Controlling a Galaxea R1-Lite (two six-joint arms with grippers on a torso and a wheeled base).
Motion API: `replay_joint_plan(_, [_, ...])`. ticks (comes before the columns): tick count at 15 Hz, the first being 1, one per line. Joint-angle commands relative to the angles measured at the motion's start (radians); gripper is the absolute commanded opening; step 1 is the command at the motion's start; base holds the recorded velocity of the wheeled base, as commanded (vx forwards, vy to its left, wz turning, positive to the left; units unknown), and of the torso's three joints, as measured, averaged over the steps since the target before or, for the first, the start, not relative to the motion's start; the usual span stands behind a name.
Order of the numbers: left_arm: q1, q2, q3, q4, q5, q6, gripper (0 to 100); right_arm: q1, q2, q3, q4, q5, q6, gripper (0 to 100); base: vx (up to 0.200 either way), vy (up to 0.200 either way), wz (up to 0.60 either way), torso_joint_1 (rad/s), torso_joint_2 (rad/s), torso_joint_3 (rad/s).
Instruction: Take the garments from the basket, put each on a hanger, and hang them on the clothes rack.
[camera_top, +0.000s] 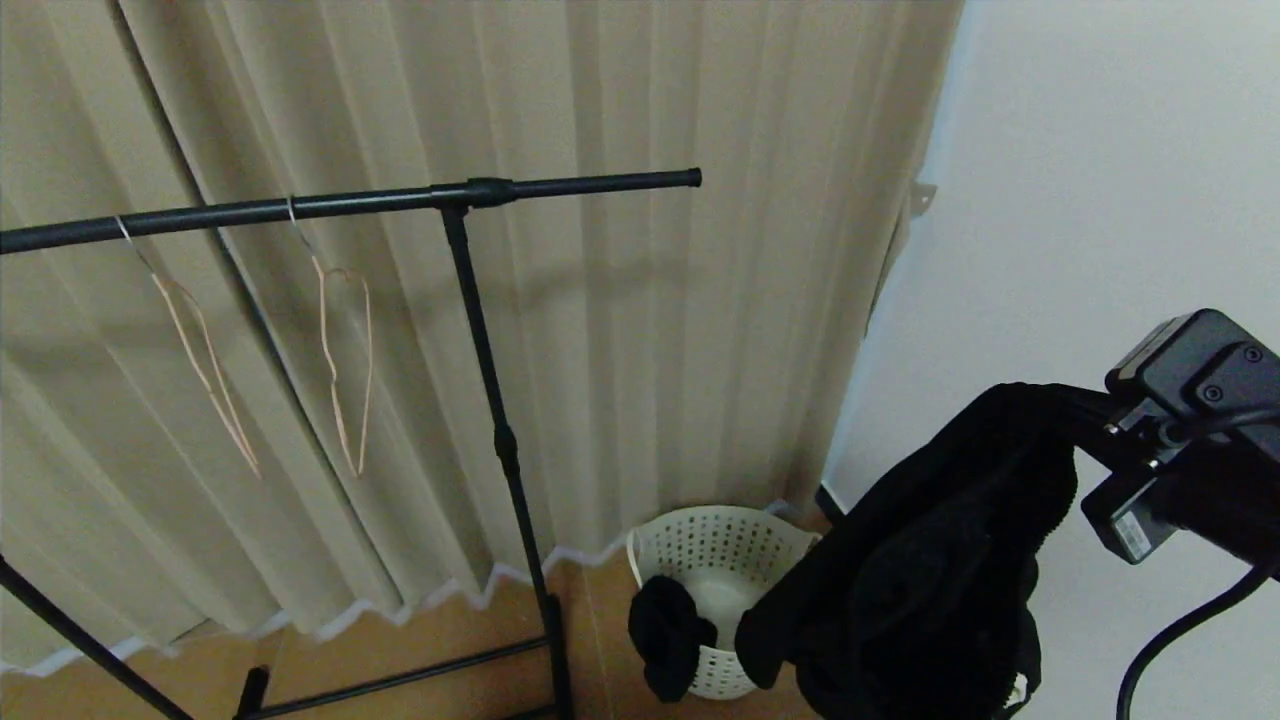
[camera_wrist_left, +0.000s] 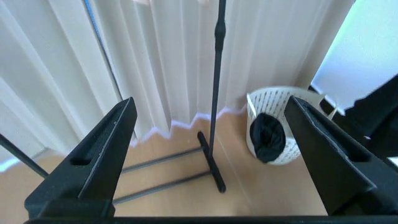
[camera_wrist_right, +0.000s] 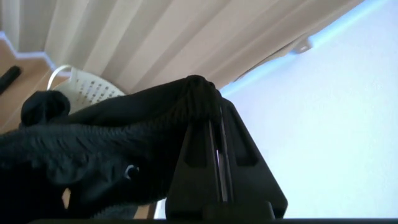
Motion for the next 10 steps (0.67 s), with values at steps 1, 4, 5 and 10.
replay_joint_plan(1, [0.000, 0.001, 0.000, -0.001, 0.000, 0.000, 100, 0.000, 0.004, 0.004, 0.000, -0.001, 0.000, 0, 0.000, 0.000, 0.00, 0.217, -0.48, -0.076])
replay_joint_plan(4, [0.000, 0.001, 0.000, -0.001, 0.000, 0.000, 100, 0.000, 0.001, 0.004, 0.000, -0.001, 0.000, 0, 0.000, 0.000, 0.00, 0.188, -0.40, -0.033])
replay_joint_plan(5, [0.000, 0.001, 0.000, 0.001, 0.000, 0.000, 100, 0.000, 0.001, 0.004, -0.001, -0.001, 0.000, 0, 0.000, 0.000, 0.00, 0.173, -0.38, -0.017])
replay_joint_plan(10, [0.000, 0.001, 0.000, -0.001, 0.002, 0.003, 100, 0.000, -0.001, 0.005, 0.000, -0.001, 0.000, 0, 0.000, 0.000, 0.00, 0.081, -0.18, 0.007])
